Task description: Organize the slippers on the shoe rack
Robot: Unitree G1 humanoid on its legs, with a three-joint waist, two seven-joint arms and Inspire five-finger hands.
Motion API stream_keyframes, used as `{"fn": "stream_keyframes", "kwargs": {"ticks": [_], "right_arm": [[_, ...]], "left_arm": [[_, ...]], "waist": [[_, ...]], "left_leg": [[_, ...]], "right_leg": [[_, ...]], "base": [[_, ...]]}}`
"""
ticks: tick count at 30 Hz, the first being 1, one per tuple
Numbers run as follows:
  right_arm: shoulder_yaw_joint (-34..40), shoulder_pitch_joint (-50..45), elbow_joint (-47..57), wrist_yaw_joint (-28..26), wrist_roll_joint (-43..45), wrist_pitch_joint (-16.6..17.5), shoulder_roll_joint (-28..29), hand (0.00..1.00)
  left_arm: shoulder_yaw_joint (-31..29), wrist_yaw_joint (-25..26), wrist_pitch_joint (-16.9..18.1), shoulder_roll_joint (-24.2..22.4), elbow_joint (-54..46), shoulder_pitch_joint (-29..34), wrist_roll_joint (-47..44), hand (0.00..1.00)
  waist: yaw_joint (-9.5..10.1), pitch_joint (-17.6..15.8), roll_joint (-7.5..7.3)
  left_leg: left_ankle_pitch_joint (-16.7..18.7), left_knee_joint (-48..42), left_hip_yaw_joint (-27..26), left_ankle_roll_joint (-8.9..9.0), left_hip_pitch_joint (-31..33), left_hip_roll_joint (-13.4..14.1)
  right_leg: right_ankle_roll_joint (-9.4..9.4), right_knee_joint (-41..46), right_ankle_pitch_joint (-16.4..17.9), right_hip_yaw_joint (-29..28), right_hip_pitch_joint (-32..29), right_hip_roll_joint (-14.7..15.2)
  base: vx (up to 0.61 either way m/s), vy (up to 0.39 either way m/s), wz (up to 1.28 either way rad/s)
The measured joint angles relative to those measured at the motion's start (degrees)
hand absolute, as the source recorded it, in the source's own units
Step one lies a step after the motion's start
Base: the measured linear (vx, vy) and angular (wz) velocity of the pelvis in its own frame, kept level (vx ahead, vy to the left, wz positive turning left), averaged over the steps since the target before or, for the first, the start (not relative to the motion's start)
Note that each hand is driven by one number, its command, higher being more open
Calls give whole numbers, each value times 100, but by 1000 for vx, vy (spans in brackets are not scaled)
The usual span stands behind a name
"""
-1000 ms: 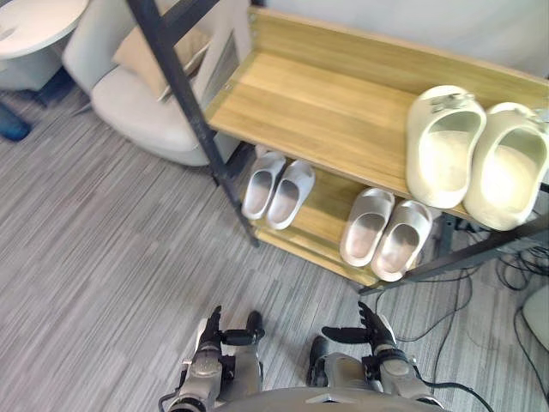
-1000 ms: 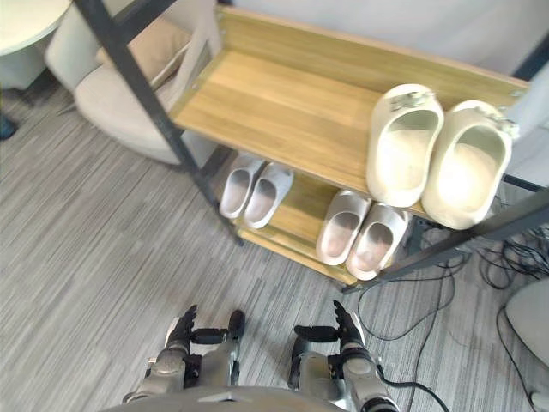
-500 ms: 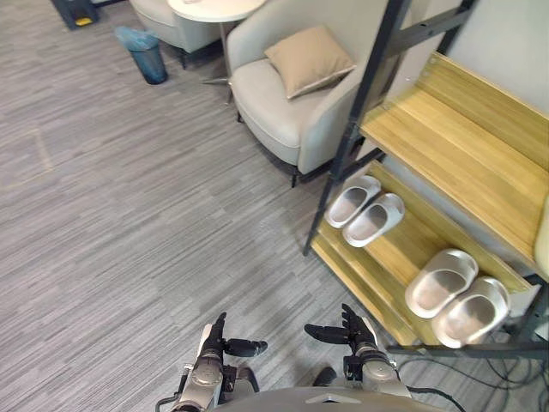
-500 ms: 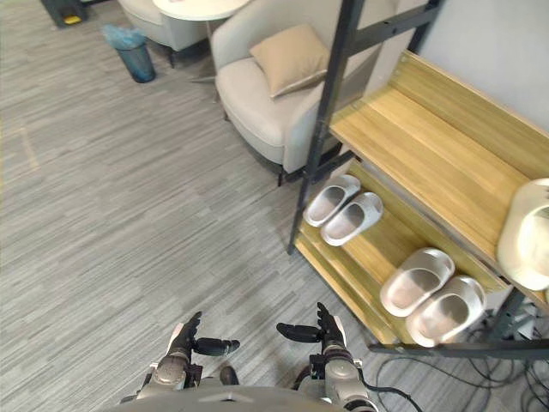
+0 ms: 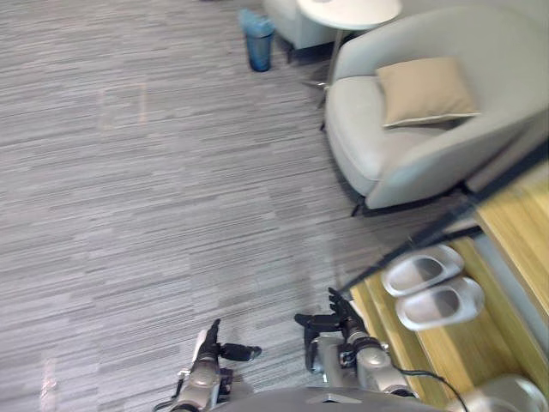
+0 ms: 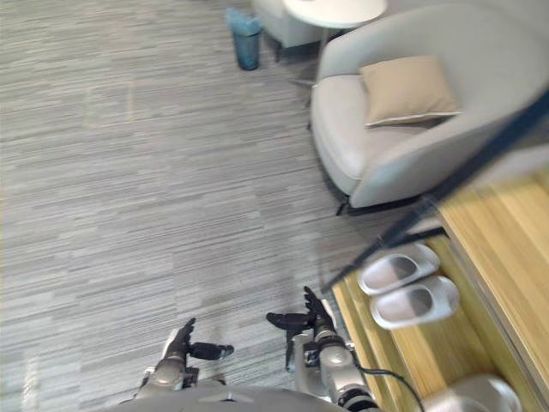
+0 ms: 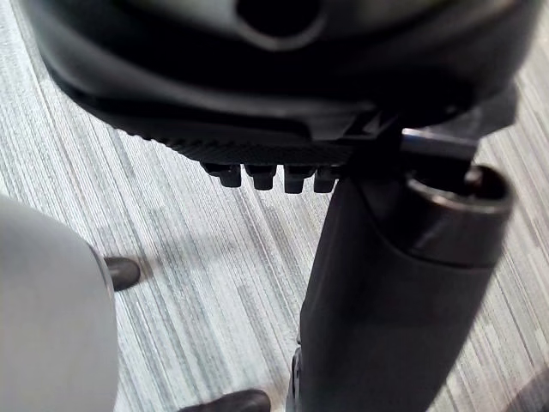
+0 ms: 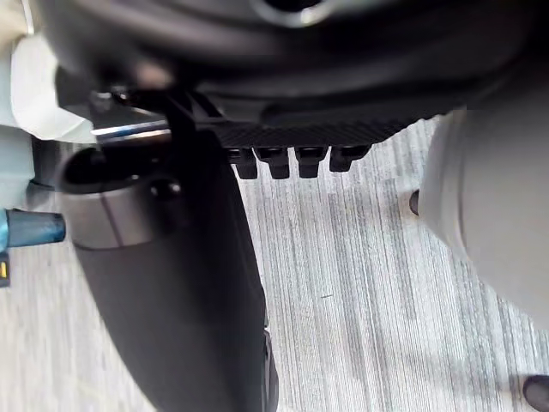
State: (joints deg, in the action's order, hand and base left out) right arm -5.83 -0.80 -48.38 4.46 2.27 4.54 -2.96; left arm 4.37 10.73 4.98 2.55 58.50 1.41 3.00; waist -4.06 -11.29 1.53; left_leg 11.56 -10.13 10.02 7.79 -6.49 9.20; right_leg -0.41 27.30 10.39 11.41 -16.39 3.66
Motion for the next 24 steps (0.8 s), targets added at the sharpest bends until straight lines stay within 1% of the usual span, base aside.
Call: {"fn": "stream_keyframes", "kwargs": {"ticks": [1, 2, 3, 4, 5, 6, 7, 8, 9, 10, 11, 12, 13, 14, 15, 16, 17, 18, 19, 20, 21, 22, 23, 24], "right_arm": [[11, -11, -19, 10, 0, -10, -14, 100], [6, -56, -22, 19, 0, -36, -40, 100], [-12, -142, 7, 36, 5, -55, -44, 100], [-49, -185, 20, 57, 7, -63, -40, 100], [-60, -218, 21, 64, 7, -71, -13, 100], [-53, -250, 19, 77, 7, -74, 21, 100], [-51, -260, 22, 89, 7, -73, 30, 100], [-47, -264, 21, 107, 6, -73, 29, 100], [-41, -263, 22, 121, 6, -74, 25, 100], [-39, -272, 24, 125, 5, -74, 16, 100], [-37, -331, 37, 123, 7, -84, -25, 100], [-47, -324, -72, 131, 2, -130, 62, 100], [-47, -343, -75, 132, 0, -127, 99, 100], [-48, -330, -120, 136, 0, -132, 177, 100], [-50, -326, -135, 131, -5, -132, 265, 100], [-52, -322, -134, 129, -7, -131, 288, 100], [-116, -295, -133, 119, -42, -128, 333, 100], [-135, -297, -134, 117, -76, -125, 337, 100], [-163, -298, -133, 113, -182, -132, 319, 100], [-162, -301, -111, 110, -270, -148, 275, 100], [-167, -311, -101, 108, -281, -147, 257, 100], [-181, -274, -42, 110, -337, -141, 239, 100], [-229, -265, 201, 103, -355, -115, 150, 100], [-238, -260, 275, 104, -358, -89, 122, 100]], "left_arm": [[-96, 0, 5, -51, -13, -1, 0, 100], [-240, -1, 4, -135, -52, -13, 0, 100], [-480, 1, -1, -244, -195, -20, -6, 100], [-582, 5, 1, -282, -296, -21, -9, 100], [-613, 22, 5, -286, -367, -31, -14, 100], [-649, 23, 4, -287, -399, -56, -16, 100], [-650, 22, 5, -287, -434, -58, -16, 100], [-647, 20, 12, -282, -479, -76, -15, 100], [-646, 20, 26, -270, -490, -115, -16, 100], [-631, 23, 38, -265, -502, -149, -14, 100], [-538, 20, 56, -238, -506, -183, -15, 100], [-503, 16, 113, -83, -576, -201, -8, 100], [-486, 18, 123, -44, -612, -199, -8, 100], [-461, 16, 126, 51, -608, -192, -8, 100], [-480, 2, 63, 133, -577, -164, -23, 100], [-495, 12, 50, 161, -550, -161, -15, 100], [-549, 14, 52, 219, -546, -29, -6, 100], [-549, 13, 55, 244, -543, 6, -5, 100], [-533, 8, 54, 286, -537, 85, -6, 100], [-526, 12, 41, 283, -531, 122, -9, 100], [-519, 17, 36, 297, -527, 122, -10, 100], [-501, 29, 16, 341, -473, 133, -11, 100], [-447, 37, -57, 341, -308, 128, -8, 100], [-421, 37, -61, 333, -290, 134, -7, 100]], "waist": [[-10, 1, 1], [-32, -6, -16], [23, -19, -37], [79, -26, -38], [133, -32, -44], [174, -51, -88], [189, -67, -151], [222, -70, -169], [220, -80, -182], [221, -83, -188], [229, -68, -141], [336, 11, -432], [352, 42, -504], [378, 55, -630], [374, 67, -704], [373, 65, -702], [373, 75, -683], [365, 72, -687], [362, 77, -697], [305, 59, -655], [287, 62, -655], [253, 2, -621], [147, -121, -451], [105, -150, -398]], "left_leg": [[-55, -230, 20, 126, 89, 22], [-149, -1015, -49, 313, 425, 52], [-312, -2229, -388, 464, 967, 179], [-260, -2867, -709, 383, 1218, 333], [-99, -3427, -1166, 236, 1452, 512], [138, -3624, -1711, 120, 1633, 609], [236, -3546, -2012, -13, 1750, 611], [292, -3207, -2390, -114, 1945, 582], [264, -2681, -2626, -181, 2173, 470], [180, -2316, -2762, -287, 2299, 376], [-586, -1361, -2994, -725, 2558, 119], [-728, -1201, -2996, -966, 2470, -190], [-736, -1038, -2960, -966, 2443, -302], [-737, -912, -2832, -959, 2386, -458], [-683, -942, -2815, -1007, 2312, -561], [-633, -972, -2824, -1038, 2262, -572], [-392, -1004, -2823, -1089, 2006, -632], [-328, -982, -2810, -1092, 1895, -662], [-184, -831, -2685, -1089, 1618, -761], [-86, -579, -2409, -1044, 1319, -767], [-64, -468, -2309, -998, 1201, -776], [-29, -284, -2109, -976, 929, -766], [-53, 98, -1809, -935, 322, -572], [-58, 136, -1759, -927, 208, -488]], "right_leg": [[-56, -77, 42, 84, 142, -6], [-93, -396, 81, 232, 490, -38], [-106, -902, 91, 346, 988, -127], [-114, -1157, 94, 379, 1267, -204], [-127, -1392, 99, 446, 1573, -248], [-125, -1619, 98, 533, 1928, -232], [-124, -1751, 98, 593, 2107, -200], [-106, -1911, 98, 696, 2317, -156], [-17, -2011, 120, 848, 2455, -101], [57, -2052, 150, 939, 2522, -80], [282, -2058, 269, 1129, 2672, -102], [410, -2043, 353, 1178, 2729, 91], [420, -2016, 316, 1182, 2708, 135], [463, -2010, 213, 1145, 2768, 206], [579, -1967, 57, 1127, 2900, 240], [645, -1865, -4, 1116, 2938, 247], [734, -1062, -90, 1026, 2848, 332], [747, -655, -118, 1008, 2781, 397], [512, 531, -408, 986, 2422, 610], [254, 1708, -1100, 791, 1931, 741], [244, 2143, -1010, 580, 1708, 703], [146, 2834, -217, 154, 1223, 512], [-7, 2994, 531, -254, 535, 72], [-10, 2812, 652, -316, 346, -40]], "base": [[340, -215, 92], [345, -192, 93], [569, -302, 81], [468, -234, 48], [447, -172, 27], [292, -80, 28], [369, -63, 34], [360, -13, 41], [366, 17, 46], [371, 70, 71], [427, 79, 88], [559, 87, 94], [509, 59, 92], [512, 62, 87], [503, 63, 81], [494, 69, 78], [390, 64, 60], [396, 85, 84], [602, 91, 93], [602, 39, 97], [616, -66, 93], [653, -217, 105], [555, -183, 102], [561, -233, 105]]}}
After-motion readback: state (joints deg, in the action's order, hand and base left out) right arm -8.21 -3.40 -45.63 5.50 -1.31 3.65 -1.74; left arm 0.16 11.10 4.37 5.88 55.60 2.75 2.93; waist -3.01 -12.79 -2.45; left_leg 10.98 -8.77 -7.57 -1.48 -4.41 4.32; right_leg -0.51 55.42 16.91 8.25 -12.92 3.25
